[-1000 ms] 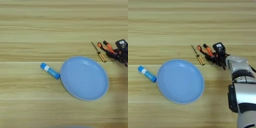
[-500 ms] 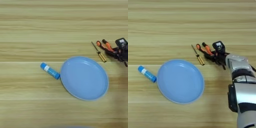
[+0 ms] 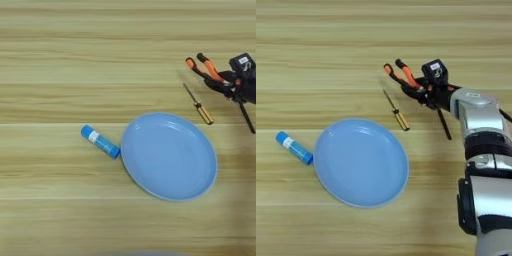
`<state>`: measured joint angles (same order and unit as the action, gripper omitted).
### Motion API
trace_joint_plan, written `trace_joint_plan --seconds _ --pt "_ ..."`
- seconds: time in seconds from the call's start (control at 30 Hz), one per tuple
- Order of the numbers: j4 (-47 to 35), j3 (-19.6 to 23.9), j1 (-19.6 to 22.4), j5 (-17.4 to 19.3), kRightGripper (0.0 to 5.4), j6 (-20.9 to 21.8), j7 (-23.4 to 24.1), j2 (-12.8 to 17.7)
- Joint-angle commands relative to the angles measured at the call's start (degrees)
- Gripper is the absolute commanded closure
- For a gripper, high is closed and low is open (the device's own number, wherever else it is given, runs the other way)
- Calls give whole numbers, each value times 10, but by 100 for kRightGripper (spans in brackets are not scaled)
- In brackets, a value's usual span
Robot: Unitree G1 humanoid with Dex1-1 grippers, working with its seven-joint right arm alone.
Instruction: Move the objects on the table
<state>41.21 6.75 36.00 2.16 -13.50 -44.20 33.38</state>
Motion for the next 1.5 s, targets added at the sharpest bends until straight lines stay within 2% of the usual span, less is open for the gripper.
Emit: trace_joint_plan --seconds 0.03,0.2,0.37,0.5,0.67,0.8,1.2,1.5 --pt "-163 14 8 32 311 -29 -4 23" --pt "-303 15 -41 52 311 -81 -22 21" --pt "-397 16 -75 69 311 -119 -40 23" --pt "-449 7 -101 81 311 -136 -57 27" --pt "-499 -10 -142 91 311 -136 -90 39" --pt "-516 -25 -167 89 311 -124 -112 47" --pt "-508 -60 -205 79 311 -93 -156 68" --pt "-465 -86 -210 64 311 -67 -169 69"
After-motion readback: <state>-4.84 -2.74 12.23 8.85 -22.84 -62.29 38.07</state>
